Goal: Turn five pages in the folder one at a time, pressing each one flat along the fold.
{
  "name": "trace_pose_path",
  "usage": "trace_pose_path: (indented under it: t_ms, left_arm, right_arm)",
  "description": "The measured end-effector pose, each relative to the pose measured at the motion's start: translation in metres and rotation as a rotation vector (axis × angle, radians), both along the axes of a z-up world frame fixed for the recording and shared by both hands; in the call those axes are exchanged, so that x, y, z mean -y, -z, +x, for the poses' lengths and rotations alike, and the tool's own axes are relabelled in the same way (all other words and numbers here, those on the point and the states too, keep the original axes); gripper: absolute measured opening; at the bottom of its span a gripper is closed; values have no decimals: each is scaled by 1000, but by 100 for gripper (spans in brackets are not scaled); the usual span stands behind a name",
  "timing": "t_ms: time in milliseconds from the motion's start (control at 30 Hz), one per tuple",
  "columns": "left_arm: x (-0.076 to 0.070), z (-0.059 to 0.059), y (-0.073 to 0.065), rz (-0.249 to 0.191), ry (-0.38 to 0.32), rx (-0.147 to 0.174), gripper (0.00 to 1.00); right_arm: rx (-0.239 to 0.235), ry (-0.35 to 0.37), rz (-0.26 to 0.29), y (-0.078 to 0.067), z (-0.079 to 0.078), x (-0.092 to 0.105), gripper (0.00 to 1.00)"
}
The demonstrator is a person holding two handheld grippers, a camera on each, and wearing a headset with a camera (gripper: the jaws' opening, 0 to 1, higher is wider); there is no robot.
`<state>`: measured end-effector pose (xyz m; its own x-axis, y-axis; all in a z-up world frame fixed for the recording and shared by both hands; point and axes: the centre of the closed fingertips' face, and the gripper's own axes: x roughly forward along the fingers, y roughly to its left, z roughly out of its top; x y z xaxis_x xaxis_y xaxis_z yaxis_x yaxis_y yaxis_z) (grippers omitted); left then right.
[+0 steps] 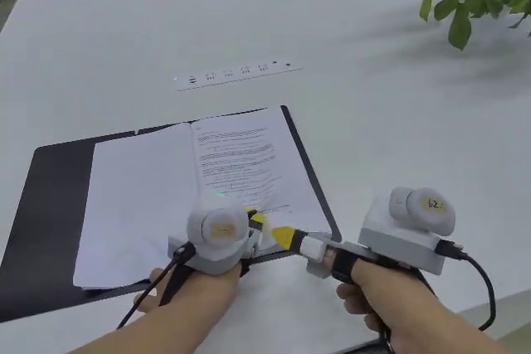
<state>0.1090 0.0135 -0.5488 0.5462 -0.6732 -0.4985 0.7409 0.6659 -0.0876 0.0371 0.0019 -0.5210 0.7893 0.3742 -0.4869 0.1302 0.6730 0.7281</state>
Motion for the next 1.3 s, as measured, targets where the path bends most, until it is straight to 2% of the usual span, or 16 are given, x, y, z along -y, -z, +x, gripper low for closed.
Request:
trace_pose_path:
  t_ms: [100, 267, 433, 567, 633, 667, 733, 800, 833, 867, 900, 1000, 1033, 1100, 1267, 1300]
  left_arm:
    - [0, 0, 0, 0, 1, -1, 2]
    - [0, 0, 0, 0, 3, 2, 2]
    - [0, 0, 1, 0, 5, 0, 2]
    - [0, 0, 1, 2, 4, -3, 2]
    - [0, 0, 1, 4, 3, -5, 2]
    - [0, 0, 1, 1, -1, -11, 2]
    - [1, -2, -1, -49, -26, -70, 4]
    - [3, -10, -4, -71, 15, -127, 12]
    - [0, -14, -6, -39, 51, -120, 16]
    - [-2, -17, -7, -28, 60, -121, 21]
    - [-6, -17, -8, -29, 44, -121, 25]
    - [-26, -23, -11, 22, 52, -104, 29]
    - [-31, -25, -14, 24, 55, -96, 29]
    - [-44, -23, -25, -2, 42, -58, 31]
    - [-74, -20, -43, -22, 0, -41, 33]
    - [-83, -19, -49, -27, -10, -25, 33]
  right_arm:
    - [6, 42, 16, 1, 6, 5, 29]
    - [-34, 99, 16, 11, 12, 15, 25]
    - [-70, 157, 2, 20, 12, 23, 12]
    - [-75, 183, -13, 23, 11, 27, 0]
    - [-63, 192, -8, 21, 11, 26, 0]
    - [-60, 194, -11, 20, 11, 26, 0]
    - [-48, 199, -20, 16, 10, 26, 0]
    - [-37, 205, -24, 13, 9, 27, 0]
    - [-24, 205, -20, 10, 9, 26, 0]
    - [-20, 206, -24, 9, 9, 26, 0]
    - [-16, 204, -26, 8, 9, 26, 0]
    - [17, 199, -34, -4, 9, 22, 0]
    - [32, 196, -41, -9, 10, 20, 0]
    - [61, 191, -45, -19, 11, 17, 0]
    - [115, 180, -61, -39, 13, 7, 0]
    - [132, 176, -63, -45, 13, 3, 0]
